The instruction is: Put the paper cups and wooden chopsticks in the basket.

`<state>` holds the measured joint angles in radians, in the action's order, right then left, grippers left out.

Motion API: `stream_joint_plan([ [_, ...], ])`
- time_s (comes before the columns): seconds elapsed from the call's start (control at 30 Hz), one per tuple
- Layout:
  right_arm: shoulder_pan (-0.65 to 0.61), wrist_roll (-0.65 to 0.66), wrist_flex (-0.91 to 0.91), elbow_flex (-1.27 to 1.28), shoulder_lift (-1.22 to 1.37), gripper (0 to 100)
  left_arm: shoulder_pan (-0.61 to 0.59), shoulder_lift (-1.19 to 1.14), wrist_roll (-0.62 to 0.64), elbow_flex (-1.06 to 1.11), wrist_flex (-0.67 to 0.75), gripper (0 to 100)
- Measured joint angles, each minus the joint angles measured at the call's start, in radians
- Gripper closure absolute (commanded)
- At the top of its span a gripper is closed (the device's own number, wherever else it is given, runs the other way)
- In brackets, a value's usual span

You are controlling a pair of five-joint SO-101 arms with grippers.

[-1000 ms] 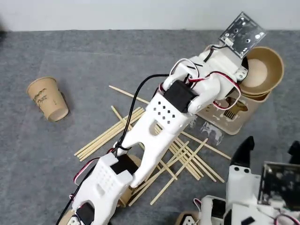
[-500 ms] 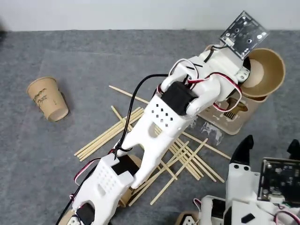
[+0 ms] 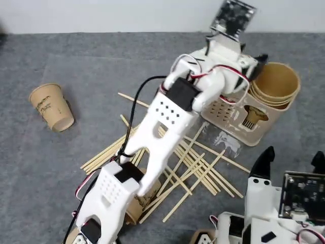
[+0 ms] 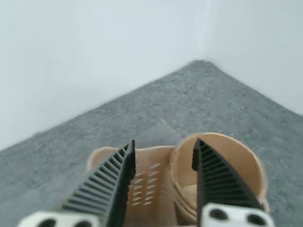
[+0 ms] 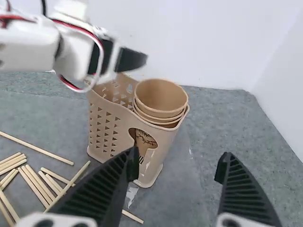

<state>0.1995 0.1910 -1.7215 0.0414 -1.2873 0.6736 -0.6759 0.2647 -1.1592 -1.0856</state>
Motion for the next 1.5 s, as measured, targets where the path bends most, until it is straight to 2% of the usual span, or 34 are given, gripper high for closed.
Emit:
stream_joint_plan([
  [0.13, 0.0, 0.0, 0.0, 0.0, 0.0, 72.2, -0.025, 0.0, 0.0, -0.012, -0.012, 80],
  [0.27, 0.0, 0.0, 0.0, 0.0, 0.0, 72.2, -0.064, 0.0, 0.0, -0.118, -0.098, 80],
  [0.33, 0.0, 0.006, 0.0, 0.0, 0.0, 72.2, -0.101, 0.0, -0.002, -0.164, -0.161, 81],
  [0.5, 0.0, 0.031, 0.0, 0.0, 0.0, 72.2, -0.218, 0.0, -0.051, -0.307, -0.365, 92],
  [0.67, -0.002, 0.032, 0.0, 0.0, 0.0, 72.2, -0.269, 0.009, -0.158, -0.431, -0.606, 99],
  [0.87, -0.002, 0.034, 0.0, 0.014, 0.0, 72.2, -0.344, 0.143, -0.222, -0.394, -0.649, 99],
  [0.97, -0.006, 0.072, 0.0, 0.054, 0.023, 72.2, -0.393, 0.267, -0.227, -0.304, -0.649, 99],
  [1.07, -0.08, 0.107, -0.014, 0.08, 0.095, 72.2, -0.434, 0.414, -0.23, -0.129, -0.649, 99],
  [1.27, -0.313, 0.149, -0.032, 0.115, 0.21, 72.2, -0.555, 0.723, -0.29, 0.318, -0.649, 99],
  [1.5, -0.618, 0.153, -0.032, 0.279, 0.292, 72.2, -0.783, 0.979, -0.37, 0.671, -0.649, 99],
])
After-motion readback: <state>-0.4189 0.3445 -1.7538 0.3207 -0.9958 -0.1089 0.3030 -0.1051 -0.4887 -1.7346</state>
